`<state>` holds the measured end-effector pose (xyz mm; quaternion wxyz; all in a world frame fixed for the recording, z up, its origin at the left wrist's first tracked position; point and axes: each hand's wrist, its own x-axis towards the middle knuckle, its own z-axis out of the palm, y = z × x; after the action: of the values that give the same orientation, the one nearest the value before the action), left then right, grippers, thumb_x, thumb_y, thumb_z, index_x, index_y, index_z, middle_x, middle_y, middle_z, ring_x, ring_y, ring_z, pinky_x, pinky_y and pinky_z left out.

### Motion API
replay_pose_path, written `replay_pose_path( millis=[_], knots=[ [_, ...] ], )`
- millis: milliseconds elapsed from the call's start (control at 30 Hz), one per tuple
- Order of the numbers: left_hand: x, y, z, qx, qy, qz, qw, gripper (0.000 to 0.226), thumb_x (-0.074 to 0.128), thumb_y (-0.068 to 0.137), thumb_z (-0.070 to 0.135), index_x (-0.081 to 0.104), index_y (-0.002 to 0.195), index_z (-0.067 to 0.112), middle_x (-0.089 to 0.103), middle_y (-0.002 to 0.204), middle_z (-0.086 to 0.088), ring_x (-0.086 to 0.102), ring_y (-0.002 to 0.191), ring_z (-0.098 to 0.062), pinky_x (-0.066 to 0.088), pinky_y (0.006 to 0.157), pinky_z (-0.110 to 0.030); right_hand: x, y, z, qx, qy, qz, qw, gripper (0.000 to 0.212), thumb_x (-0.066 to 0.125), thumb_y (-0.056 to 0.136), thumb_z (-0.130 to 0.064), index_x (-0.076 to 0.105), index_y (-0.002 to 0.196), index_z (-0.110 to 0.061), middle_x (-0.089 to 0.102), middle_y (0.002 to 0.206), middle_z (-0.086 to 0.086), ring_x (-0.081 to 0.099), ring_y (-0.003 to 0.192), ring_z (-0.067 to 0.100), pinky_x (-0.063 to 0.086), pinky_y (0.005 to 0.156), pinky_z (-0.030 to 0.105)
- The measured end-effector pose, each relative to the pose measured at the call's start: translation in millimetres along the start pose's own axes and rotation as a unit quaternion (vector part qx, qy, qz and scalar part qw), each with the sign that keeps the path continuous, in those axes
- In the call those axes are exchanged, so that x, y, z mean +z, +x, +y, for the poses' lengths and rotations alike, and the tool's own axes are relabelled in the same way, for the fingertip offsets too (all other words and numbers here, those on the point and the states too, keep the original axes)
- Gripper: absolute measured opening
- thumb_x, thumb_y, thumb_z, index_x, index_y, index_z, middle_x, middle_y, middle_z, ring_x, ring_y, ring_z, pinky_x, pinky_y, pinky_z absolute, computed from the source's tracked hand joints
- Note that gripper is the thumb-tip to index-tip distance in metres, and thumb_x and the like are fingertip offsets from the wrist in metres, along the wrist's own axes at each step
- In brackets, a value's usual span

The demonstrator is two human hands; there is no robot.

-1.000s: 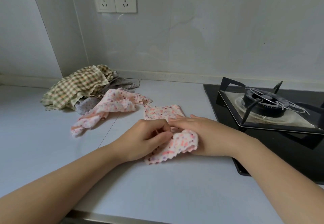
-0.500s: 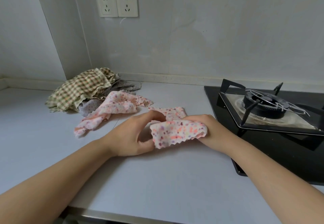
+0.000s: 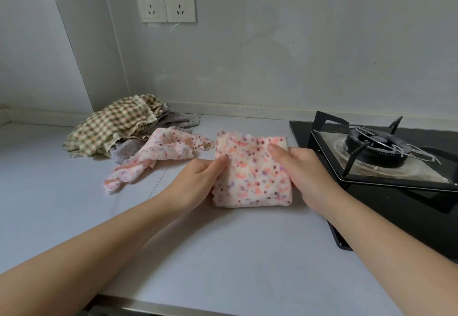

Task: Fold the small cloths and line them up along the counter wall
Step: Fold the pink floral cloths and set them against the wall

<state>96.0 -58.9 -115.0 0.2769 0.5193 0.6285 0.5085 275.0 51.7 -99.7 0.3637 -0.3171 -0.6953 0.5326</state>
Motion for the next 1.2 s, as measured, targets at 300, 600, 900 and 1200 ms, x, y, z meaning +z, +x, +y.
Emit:
replay_pose_path(
  millis=[300, 600, 900, 1200],
  knots=[
    [4.7, 4.0, 4.3, -0.085, 0.193, 0.08, 0.974, 0.008, 0.05, 0.093, 0.024, 0.056, 0.091, 0.019, 0.066, 0.082, -0.001, 0.055, 0.062, -0.014, 0.039, 0.053, -0.025, 7.0, 2.7, 8.6, 0.05, -0.19, 0.032, 0.98, 0.022, 0.064, 0.087, -0.032, 0.069, 0.075, -0.014, 0.069, 0.08, -0.004, 0.063, 0.082, 0.015, 0.044, 0.072, 0.026],
    [14.3, -0.5, 1.5, 0.012, 0.395, 0.102, 0.913, 0.033, 0.042, 0.094, 0.018, 0.042, 0.126, 0.015, 0.063, 0.085, -0.006, 0.059, 0.077, -0.027, 0.044, 0.06, -0.035, 10.3, -1.1, 5.2, -0.02, -0.327, 0.071, 0.942, 0.01, 0.06, 0.084, -0.019, 0.065, 0.075, -0.018, 0.065, 0.063, -0.004, 0.062, 0.069, 0.018, 0.044, 0.06, 0.024],
    [10.2, -9.9, 6.9, 0.334, 0.442, -0.054, 0.831, 0.031, 0.054, 0.088, 0.046, 0.059, 0.107, 0.021, 0.058, 0.096, 0.003, 0.056, 0.084, -0.019, 0.044, 0.071, -0.031, 3.8, 2.0, 9.6, -0.15, -0.481, -0.014, 0.864, 0.035, 0.055, 0.083, -0.003, 0.059, 0.112, -0.022, 0.049, 0.123, -0.003, 0.05, 0.112, 0.019, 0.039, 0.09, 0.032],
    [3.7, -10.1, -3.6, 0.271, 0.494, -0.029, 0.825, 0.045, 0.03, 0.08, 0.055, 0.052, 0.107, 0.026, 0.063, 0.096, 0.006, 0.061, 0.082, -0.023, 0.041, 0.064, -0.029, -5.2, 3.3, 12.3, -0.108, -0.475, -0.154, 0.86, 0.058, 0.045, 0.083, -0.001, 0.05, 0.133, -0.029, 0.027, 0.155, -0.009, 0.013, 0.146, 0.007, 0.008, 0.119, 0.04]
  ],
)
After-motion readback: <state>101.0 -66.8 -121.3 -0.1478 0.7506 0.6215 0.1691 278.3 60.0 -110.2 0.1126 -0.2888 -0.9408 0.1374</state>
